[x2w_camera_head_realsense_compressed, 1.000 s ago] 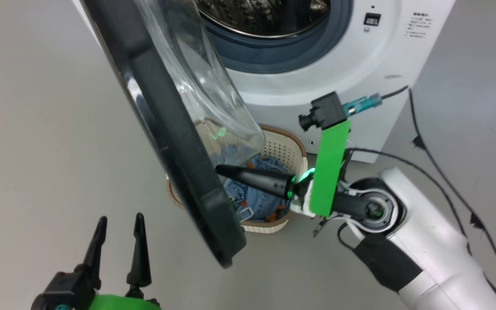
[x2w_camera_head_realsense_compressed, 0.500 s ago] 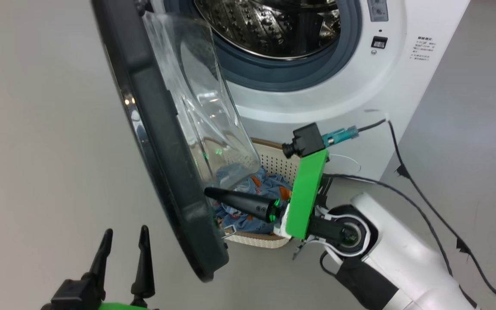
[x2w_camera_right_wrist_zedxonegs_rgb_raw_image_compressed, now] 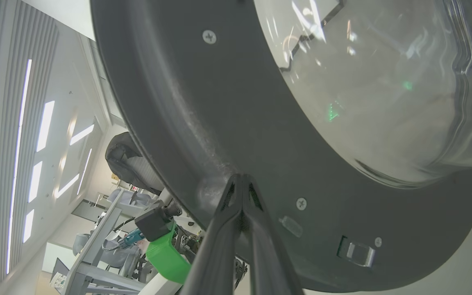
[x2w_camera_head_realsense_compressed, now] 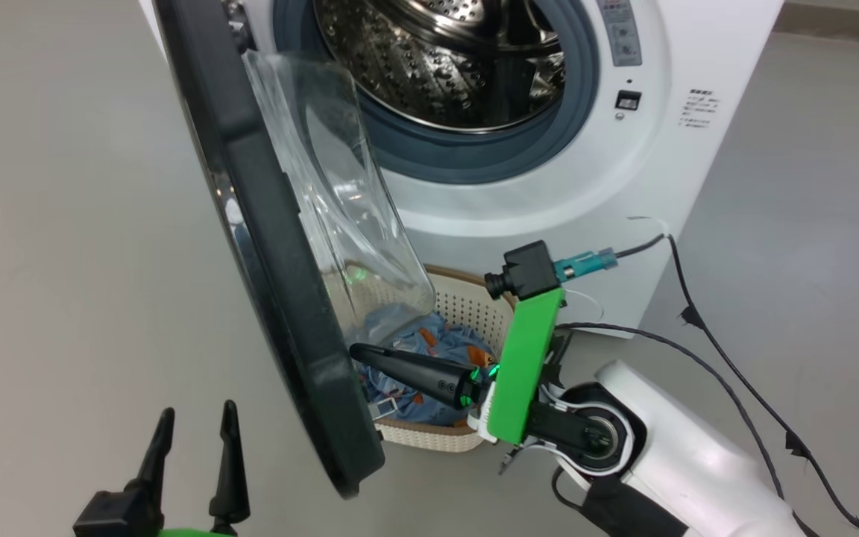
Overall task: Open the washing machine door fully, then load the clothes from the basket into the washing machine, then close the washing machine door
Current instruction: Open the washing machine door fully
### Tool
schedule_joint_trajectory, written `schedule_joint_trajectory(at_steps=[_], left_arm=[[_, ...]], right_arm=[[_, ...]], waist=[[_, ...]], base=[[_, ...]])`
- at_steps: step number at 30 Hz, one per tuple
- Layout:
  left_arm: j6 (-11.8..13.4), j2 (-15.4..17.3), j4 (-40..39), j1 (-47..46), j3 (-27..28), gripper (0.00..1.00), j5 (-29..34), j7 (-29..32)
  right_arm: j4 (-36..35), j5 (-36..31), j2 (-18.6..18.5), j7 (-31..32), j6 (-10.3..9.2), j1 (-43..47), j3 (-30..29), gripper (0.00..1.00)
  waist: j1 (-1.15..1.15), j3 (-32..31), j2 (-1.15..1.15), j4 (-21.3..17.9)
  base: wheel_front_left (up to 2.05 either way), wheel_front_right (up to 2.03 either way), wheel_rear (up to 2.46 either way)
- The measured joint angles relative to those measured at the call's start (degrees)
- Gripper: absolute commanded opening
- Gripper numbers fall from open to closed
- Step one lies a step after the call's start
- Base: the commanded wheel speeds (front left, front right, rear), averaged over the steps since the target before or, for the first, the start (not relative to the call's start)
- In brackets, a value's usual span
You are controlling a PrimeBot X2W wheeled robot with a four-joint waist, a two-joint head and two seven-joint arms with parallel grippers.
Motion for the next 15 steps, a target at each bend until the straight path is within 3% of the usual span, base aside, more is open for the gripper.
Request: schedule_joint_trajectory(at_steps=[1,5,6,7,8,15], left_arm=[[-0.1,0.0,0.1,0.0,0.2,1.00,0.4,0.0],[-0.5,0.0,0.3,0.0,1.6,1.00,0.9,0.0],[-0.5,0.0,0.4,0.0,1.9,1.00,0.9,0.0],[-0.5,0.0,0.4,0.0,2.2,1.00,0.9,0.0],[-0.5,0.0,0.4,0.0,2.5,1.00,0.9,0.0],[-0.5,0.0,0.3,0.1,4.0,1.00,0.9,0.0]], right_arm=[[-0.6,-0.2,-0.5,-0.8,0.00,0.3,0.2,0.28],[-3.1,-0.8,-3.1,-3.2,0.00,1.0,0.8,0.45],[-3.7,-1.1,-3.9,-4.0,0.00,1.1,0.8,0.56],[-4.4,-1.6,-4.8,-5.3,0.00,1.1,0.9,0.87],[-5.2,-2.1,-5.7,-6.7,0.00,1.1,0.9,1.00],[-8.7,-7.1,-12.4,-18.2,0.00,1.1,2.9,1.00]], waist=[[0.00,-0.3,0.00,-0.2],[0.00,-1.2,0.00,-1.2],[0.00,-1.4,0.00,-1.5],[0.00,-1.5,0.00,-1.9],[0.00,-1.7,0.00,-2.2],[0.00,-2.3,0.00,-4.4]], base=[[0.00,0.00,0.00],[0.00,0.00,0.00],[0.00,0.00,0.00],[0.00,0.00,0.00],[0.00,0.00,0.00],[0.00,0.00,0.00]])
